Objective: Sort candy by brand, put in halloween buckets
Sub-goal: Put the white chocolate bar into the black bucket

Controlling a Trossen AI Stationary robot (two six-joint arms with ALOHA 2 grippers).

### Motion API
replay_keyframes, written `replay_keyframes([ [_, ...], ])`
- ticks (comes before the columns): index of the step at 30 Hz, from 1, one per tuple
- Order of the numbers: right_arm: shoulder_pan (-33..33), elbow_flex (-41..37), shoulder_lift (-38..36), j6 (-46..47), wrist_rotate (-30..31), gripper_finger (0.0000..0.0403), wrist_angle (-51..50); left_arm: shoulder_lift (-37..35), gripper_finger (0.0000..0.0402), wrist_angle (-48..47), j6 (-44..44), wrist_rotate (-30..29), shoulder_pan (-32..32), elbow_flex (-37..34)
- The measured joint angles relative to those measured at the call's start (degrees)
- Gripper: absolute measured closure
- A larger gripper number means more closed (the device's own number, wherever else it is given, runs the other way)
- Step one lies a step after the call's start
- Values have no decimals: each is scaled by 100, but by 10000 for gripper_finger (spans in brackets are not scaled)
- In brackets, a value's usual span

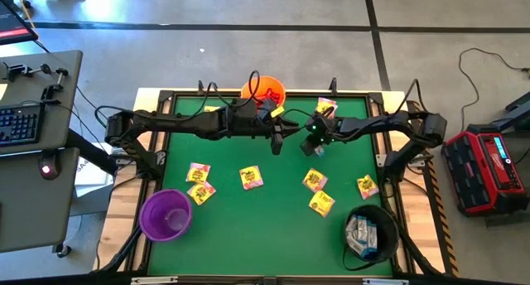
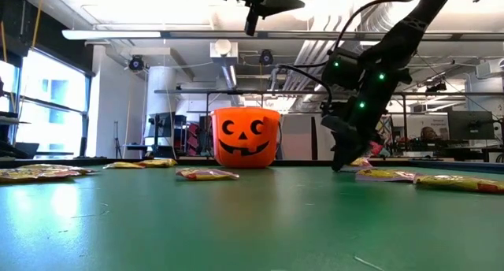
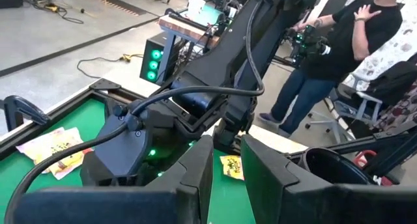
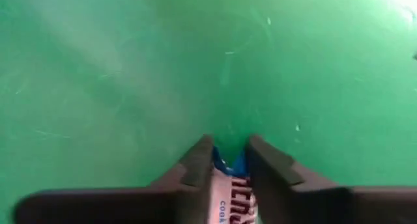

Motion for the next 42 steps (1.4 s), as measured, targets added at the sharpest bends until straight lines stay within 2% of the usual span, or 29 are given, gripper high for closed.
replay_keyframes([
  [2,-2,9,-17,-14,4,371,-44,0,332,2,42,-1,0,0],
  [4,-2,79,-17,-32,4,394,-149,0,332,2,44,0,0,0],
  [21,-2,1447,-123,-234,-8,403,-1865,0,332,23,-53,-39,9,0],
  [25,-2,1470,-634,-115,2,403,-2206,-19,332,169,-121,-39,9,0],
  [36,204,1479,-2855,587,4,403,-2864,-184,333,232,87,-38,28,4],
  [42,306,1479,-3056,1546,-104,400,-3258,-183,333,188,83,-37,28,3],
])
